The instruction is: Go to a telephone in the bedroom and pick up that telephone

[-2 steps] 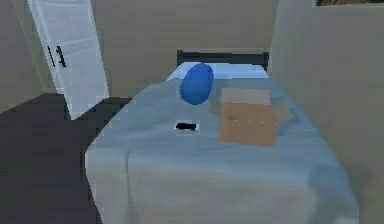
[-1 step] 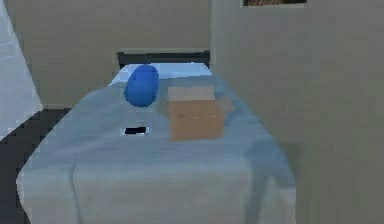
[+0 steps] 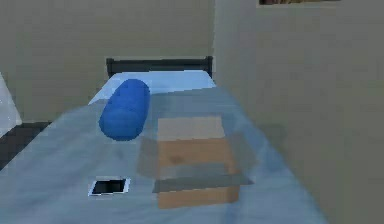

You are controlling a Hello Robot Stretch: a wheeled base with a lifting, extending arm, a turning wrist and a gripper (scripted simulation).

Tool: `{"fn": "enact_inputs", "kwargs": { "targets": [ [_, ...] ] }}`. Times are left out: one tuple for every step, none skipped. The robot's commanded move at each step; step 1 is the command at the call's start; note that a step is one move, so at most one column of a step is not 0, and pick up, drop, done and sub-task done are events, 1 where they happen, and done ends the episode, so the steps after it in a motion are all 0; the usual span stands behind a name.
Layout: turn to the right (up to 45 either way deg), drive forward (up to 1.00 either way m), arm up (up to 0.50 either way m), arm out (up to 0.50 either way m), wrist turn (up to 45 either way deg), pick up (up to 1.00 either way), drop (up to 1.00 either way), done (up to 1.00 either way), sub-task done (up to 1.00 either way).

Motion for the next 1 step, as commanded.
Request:
{"fn": "enact_inputs", "kwargs": {
  "targets": [
    [-45.0,0.0,0.0,0.0,0.0,0.0,0.0,0.0,0.0]
  ]
}}
